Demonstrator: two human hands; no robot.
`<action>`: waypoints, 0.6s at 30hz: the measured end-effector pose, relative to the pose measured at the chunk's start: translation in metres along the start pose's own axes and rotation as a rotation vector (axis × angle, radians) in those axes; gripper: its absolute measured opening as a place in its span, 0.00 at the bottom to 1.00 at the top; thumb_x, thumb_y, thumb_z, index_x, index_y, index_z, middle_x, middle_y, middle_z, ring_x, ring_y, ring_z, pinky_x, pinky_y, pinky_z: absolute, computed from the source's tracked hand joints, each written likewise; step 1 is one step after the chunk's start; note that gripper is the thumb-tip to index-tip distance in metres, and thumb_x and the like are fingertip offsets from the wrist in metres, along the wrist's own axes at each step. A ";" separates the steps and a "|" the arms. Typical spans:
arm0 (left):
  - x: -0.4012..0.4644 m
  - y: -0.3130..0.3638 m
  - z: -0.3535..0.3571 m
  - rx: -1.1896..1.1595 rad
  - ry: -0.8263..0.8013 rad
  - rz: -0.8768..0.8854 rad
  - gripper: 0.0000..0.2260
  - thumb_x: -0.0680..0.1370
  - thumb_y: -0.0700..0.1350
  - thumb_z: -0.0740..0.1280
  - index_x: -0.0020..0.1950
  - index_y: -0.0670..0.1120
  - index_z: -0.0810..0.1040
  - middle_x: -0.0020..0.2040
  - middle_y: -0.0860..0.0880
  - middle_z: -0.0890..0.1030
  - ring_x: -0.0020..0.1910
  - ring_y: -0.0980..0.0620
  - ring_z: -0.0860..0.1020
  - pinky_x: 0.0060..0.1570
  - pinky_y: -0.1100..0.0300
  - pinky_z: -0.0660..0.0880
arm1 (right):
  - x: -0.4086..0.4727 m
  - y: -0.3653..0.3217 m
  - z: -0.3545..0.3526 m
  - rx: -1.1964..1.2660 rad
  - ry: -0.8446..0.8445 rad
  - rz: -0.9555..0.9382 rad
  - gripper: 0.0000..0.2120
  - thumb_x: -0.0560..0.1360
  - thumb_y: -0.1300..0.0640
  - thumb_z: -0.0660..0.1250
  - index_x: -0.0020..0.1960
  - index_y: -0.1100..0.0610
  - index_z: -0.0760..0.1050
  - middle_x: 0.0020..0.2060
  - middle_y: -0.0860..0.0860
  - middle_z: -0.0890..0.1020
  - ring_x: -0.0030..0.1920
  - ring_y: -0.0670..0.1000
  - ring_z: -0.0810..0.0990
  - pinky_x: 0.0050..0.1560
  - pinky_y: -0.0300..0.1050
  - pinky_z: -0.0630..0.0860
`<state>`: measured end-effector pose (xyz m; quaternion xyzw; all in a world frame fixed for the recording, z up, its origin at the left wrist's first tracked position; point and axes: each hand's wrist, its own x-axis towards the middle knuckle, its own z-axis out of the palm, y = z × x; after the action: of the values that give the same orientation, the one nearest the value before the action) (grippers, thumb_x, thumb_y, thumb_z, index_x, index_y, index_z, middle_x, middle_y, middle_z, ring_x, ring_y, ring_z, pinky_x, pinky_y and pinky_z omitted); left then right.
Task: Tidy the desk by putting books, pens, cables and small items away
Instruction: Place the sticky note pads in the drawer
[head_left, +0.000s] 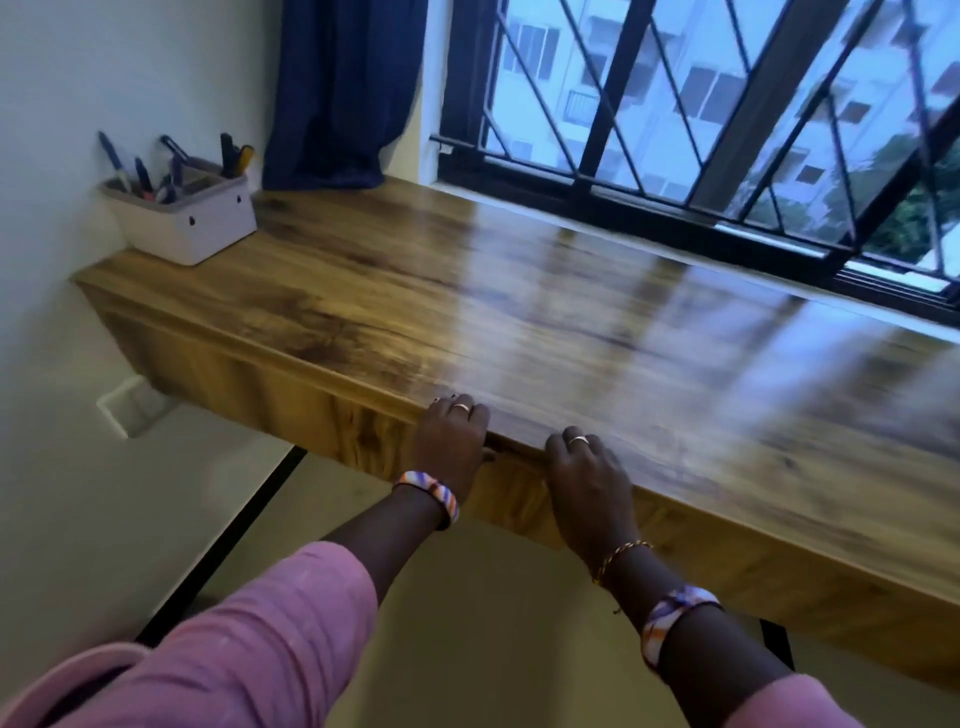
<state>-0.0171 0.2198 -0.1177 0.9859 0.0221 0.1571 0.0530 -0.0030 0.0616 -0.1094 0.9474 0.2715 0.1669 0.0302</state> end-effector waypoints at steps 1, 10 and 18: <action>0.003 0.000 0.006 0.022 0.043 -0.002 0.25 0.50 0.51 0.81 0.42 0.43 0.80 0.41 0.45 0.82 0.40 0.45 0.81 0.40 0.59 0.78 | 0.004 0.001 0.002 -0.026 0.026 -0.016 0.16 0.53 0.64 0.77 0.37 0.59 0.75 0.34 0.56 0.79 0.32 0.57 0.79 0.29 0.44 0.75; 0.000 -0.002 0.024 0.044 0.153 0.013 0.22 0.62 0.49 0.74 0.47 0.44 0.68 0.42 0.44 0.82 0.43 0.43 0.81 0.51 0.54 0.75 | 0.007 0.013 0.015 -0.115 0.091 -0.087 0.13 0.59 0.66 0.75 0.38 0.61 0.73 0.35 0.59 0.77 0.34 0.61 0.78 0.30 0.47 0.74; -0.012 0.015 0.020 -0.062 0.054 -0.126 0.10 0.70 0.42 0.63 0.45 0.42 0.82 0.47 0.44 0.84 0.51 0.44 0.82 0.53 0.54 0.75 | 0.004 0.010 0.015 -0.019 0.141 -0.077 0.08 0.63 0.69 0.70 0.39 0.65 0.72 0.36 0.64 0.77 0.36 0.64 0.77 0.32 0.51 0.73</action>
<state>-0.0215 0.2023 -0.1390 0.9759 0.0805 0.1805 0.0927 0.0104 0.0559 -0.1206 0.9219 0.3074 0.2345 0.0265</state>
